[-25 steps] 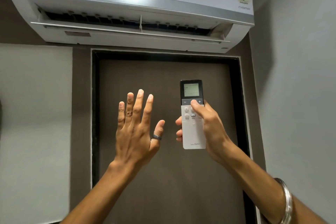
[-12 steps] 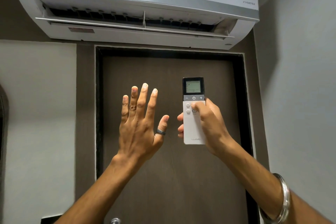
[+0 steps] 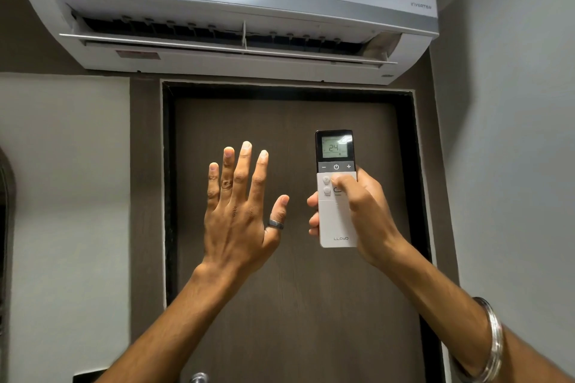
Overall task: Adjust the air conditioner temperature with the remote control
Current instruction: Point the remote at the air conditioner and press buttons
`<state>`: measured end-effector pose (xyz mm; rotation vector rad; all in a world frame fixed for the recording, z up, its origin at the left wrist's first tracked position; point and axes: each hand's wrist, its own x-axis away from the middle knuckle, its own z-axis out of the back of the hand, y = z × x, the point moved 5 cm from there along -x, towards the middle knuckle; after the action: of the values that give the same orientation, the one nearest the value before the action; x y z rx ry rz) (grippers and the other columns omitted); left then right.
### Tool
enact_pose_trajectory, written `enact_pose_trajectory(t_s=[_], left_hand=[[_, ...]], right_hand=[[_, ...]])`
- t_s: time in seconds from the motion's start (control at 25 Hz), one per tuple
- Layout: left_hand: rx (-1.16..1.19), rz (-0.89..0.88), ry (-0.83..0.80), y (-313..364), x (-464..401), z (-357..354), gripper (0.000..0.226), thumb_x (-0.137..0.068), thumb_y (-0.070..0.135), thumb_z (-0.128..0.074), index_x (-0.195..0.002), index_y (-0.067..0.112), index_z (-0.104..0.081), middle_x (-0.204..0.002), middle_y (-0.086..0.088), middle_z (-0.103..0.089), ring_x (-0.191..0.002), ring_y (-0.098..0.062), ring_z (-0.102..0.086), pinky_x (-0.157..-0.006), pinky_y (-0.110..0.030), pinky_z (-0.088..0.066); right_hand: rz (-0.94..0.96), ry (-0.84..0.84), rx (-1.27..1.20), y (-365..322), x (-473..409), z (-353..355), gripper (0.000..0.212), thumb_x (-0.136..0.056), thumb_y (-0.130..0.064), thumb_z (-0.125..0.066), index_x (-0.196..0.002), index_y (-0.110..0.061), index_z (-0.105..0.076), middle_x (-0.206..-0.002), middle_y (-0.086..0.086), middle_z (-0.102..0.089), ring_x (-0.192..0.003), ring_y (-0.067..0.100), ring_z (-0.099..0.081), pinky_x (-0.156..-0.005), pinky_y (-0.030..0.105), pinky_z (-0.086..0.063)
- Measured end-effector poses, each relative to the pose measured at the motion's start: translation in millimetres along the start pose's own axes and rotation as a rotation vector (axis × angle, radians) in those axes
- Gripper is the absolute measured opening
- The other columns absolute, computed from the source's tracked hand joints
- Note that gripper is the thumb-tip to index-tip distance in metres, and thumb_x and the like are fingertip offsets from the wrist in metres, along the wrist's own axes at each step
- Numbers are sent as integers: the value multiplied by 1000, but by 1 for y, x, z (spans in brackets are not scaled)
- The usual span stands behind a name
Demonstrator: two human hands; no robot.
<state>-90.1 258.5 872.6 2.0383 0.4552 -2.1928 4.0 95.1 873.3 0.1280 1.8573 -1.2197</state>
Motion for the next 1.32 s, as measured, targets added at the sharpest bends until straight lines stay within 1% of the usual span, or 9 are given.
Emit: enact_pose_trajectory(t_s=[0.24,0.44,0.8,0.96,1.16,1.32], left_hand=[[-1,2,3,3,0,1,75,-100,53,-42,-162,14,-29,-173,-14,-14,-162,-31,-2,-131,-42,9],[-1,8,2,4,1,1,75,-101,55,-39,-163,14,-28,-173,-14,-14,-162,-31,-2,-132,-43,8],[13,14,-5,3,1,4,75,-101,56,-39,-163,15,-28,-174,-13,-14,-162,-31,-1,-132,-44,7],[21,17,-4,2,2,4,75,-101,55,-38,-163,14,-27,-174,-14,-13,-162,-31,-1,-132,-45,6],[21,20,-11,1,6,3,75,-101,54,-40,-163,14,-27,-174,-13,-12,-162,-30,0,-132,-45,6],[22,19,-14,2,5,4,75,-101,55,-38,-163,14,-27,-174,-14,-12,-162,-30,0,-132,-46,4]], right_hand=[[37,-6,32,-10,6,0,27,-89,-29,-49,-111,-15,-58,-74,10,-77,-51,28,-70,-50,41,-63],[31,-9,18,-14,8,0,29,-90,-27,-48,-111,-10,-58,-74,13,-75,-51,31,-67,-50,43,-63],[25,-5,16,-14,10,1,29,-87,-30,-50,-110,-13,-58,-73,12,-77,-50,27,-69,-48,39,-62],[33,15,35,-15,9,2,28,-89,-31,-49,-110,-14,-58,-75,13,-76,-52,29,-69,-52,42,-62],[21,10,15,-15,10,0,26,-88,-27,-51,-107,-13,-59,-74,15,-75,-50,30,-67,-49,42,-61],[5,18,19,-12,9,3,27,-87,-27,-49,-108,-12,-58,-75,16,-75,-52,33,-67,-53,44,-62]])
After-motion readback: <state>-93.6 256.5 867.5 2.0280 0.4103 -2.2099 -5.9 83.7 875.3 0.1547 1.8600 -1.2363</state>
